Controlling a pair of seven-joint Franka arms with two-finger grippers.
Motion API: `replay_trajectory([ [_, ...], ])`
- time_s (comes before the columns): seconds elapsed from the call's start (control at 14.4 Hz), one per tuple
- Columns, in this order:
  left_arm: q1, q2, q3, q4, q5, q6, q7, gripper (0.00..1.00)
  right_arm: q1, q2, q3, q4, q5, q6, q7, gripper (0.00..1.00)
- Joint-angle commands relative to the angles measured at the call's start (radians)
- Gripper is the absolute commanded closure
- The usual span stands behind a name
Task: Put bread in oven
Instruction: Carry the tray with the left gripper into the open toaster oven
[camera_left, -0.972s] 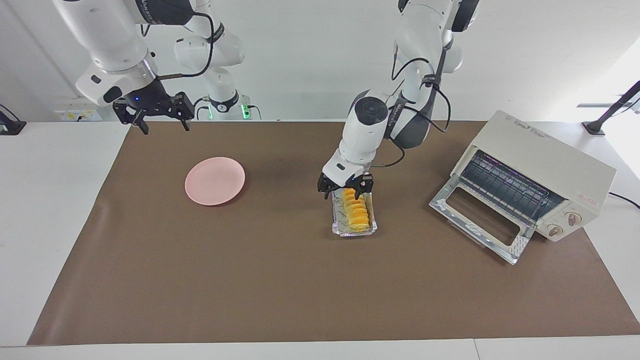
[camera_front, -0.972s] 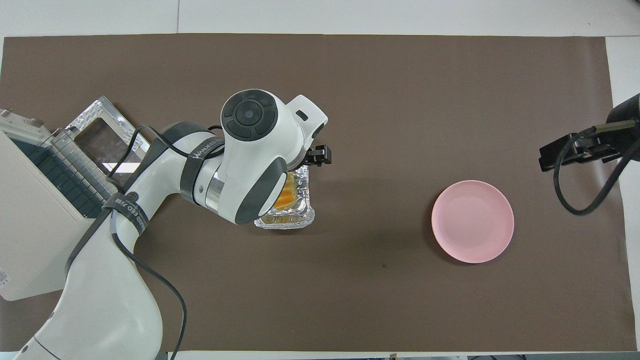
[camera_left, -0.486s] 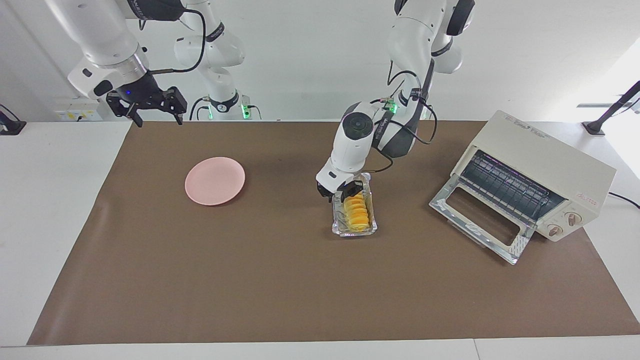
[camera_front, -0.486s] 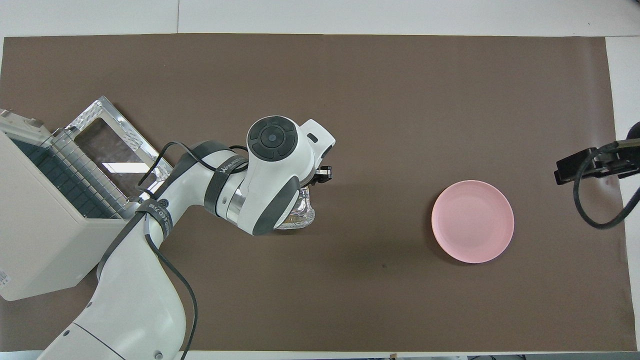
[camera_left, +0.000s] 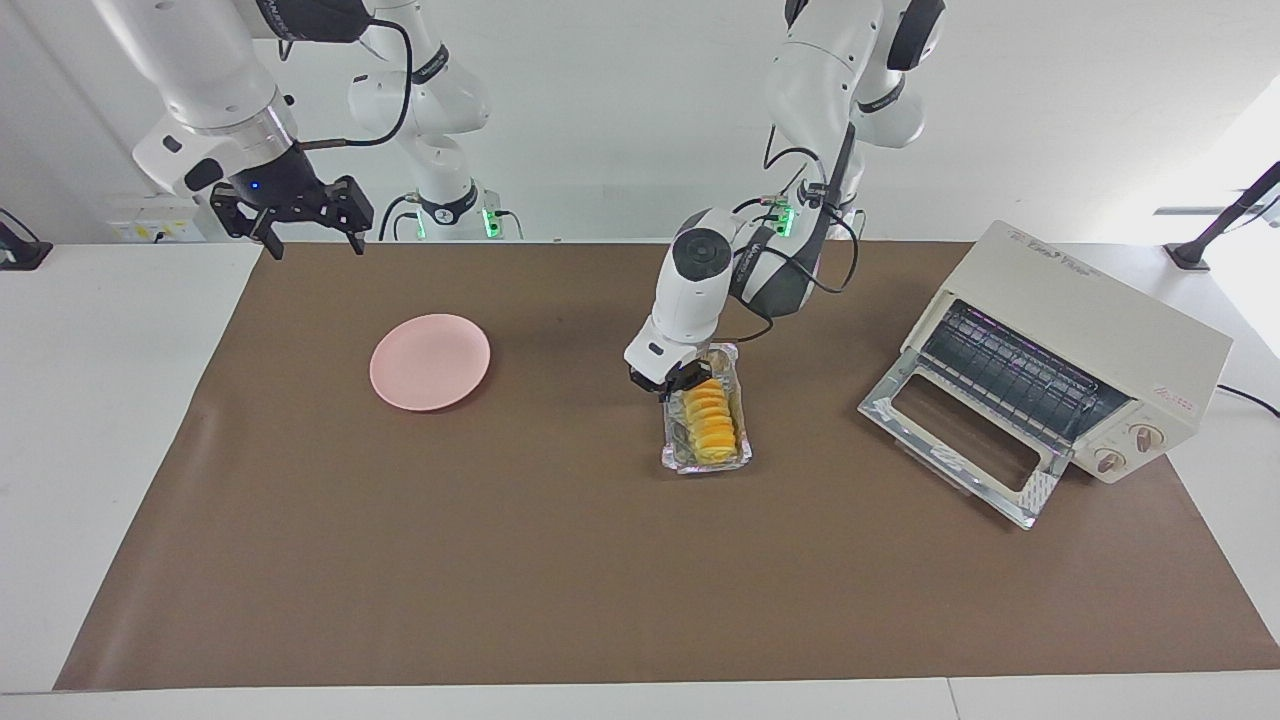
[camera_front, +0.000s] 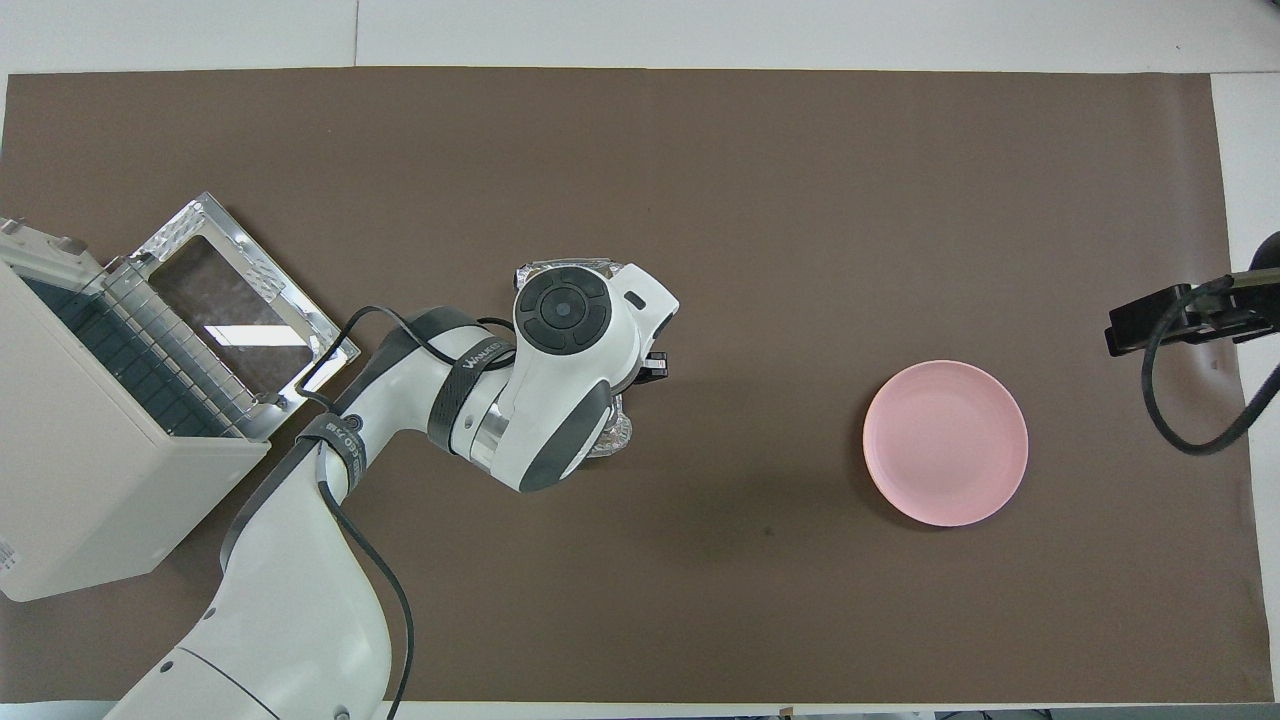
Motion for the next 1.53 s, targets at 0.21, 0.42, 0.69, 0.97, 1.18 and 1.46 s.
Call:
replay_trajectory([
  [0.21, 0.011, -0.045, 0.075, 0.102, -0.005, -0.149, -0.048, 1.00, -0.015, -0.021, 0.013, -0.027, 0.003, 0.010, -0.015, 0.00],
  [0.42, 0.086, -0.045, 0.134, 0.292, -0.012, -0.387, -0.051, 1.00, -0.017, -0.021, 0.013, -0.027, 0.003, 0.010, -0.015, 0.00],
  [0.69, 0.163, -0.059, 0.249, 0.318, -0.003, -0.472, -0.090, 1.00, -0.017, -0.021, 0.013, -0.027, 0.003, 0.010, -0.015, 0.00],
  [0.97, 0.166, -0.072, 0.370, 0.259, -0.002, -0.464, -0.084, 1.00, -0.015, -0.021, 0.013, -0.027, 0.003, 0.010, -0.015, 0.00],
  [1.18, 0.174, -0.077, 0.471, 0.222, -0.002, -0.461, -0.076, 1.00, -0.017, -0.021, 0.013, -0.027, 0.003, 0.010, -0.015, 0.00],
  [1.46, 0.174, -0.120, 0.545, 0.109, 0.000, -0.406, -0.087, 1.00, -0.017, -0.021, 0.013, -0.027, 0.003, 0.010, -0.015, 0.00],
])
